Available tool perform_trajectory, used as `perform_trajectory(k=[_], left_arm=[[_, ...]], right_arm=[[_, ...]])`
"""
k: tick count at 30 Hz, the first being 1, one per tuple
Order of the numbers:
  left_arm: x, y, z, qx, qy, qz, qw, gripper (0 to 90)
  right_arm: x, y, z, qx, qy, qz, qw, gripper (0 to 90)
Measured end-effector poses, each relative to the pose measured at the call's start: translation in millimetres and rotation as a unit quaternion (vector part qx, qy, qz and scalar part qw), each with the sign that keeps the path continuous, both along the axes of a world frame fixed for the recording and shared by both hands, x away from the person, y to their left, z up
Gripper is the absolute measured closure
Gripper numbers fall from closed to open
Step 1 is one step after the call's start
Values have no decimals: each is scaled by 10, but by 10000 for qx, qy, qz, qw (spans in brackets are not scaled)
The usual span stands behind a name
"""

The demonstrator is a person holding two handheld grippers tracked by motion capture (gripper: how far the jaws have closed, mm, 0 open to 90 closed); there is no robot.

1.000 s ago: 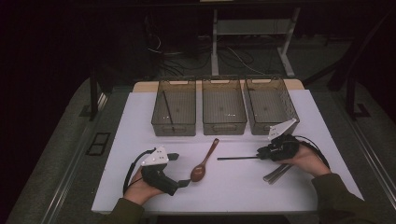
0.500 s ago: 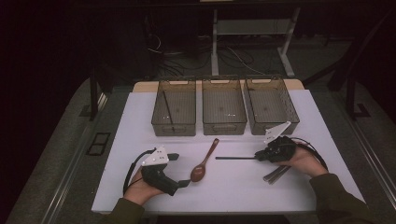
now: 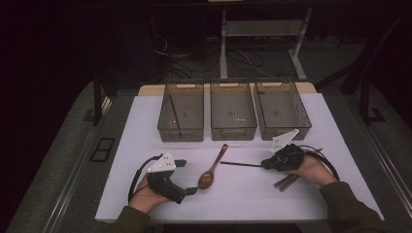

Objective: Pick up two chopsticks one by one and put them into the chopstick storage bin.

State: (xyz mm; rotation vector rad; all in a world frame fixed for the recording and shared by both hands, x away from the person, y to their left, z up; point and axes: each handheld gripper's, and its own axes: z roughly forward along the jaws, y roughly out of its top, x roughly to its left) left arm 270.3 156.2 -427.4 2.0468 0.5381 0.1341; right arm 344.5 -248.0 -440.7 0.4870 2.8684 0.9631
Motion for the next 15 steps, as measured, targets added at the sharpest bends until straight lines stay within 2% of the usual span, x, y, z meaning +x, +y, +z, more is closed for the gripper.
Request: perform_trajectory(k=[5, 15], left_arm=[[1, 5, 4, -8, -8, -5, 10000, 0], [-4, 4, 7, -10, -7, -8, 10000, 0]], right_arm=[[9, 16, -4, 30, -72, 78, 9999, 856], [5, 25, 71, 249, 42, 59, 9997, 864]])
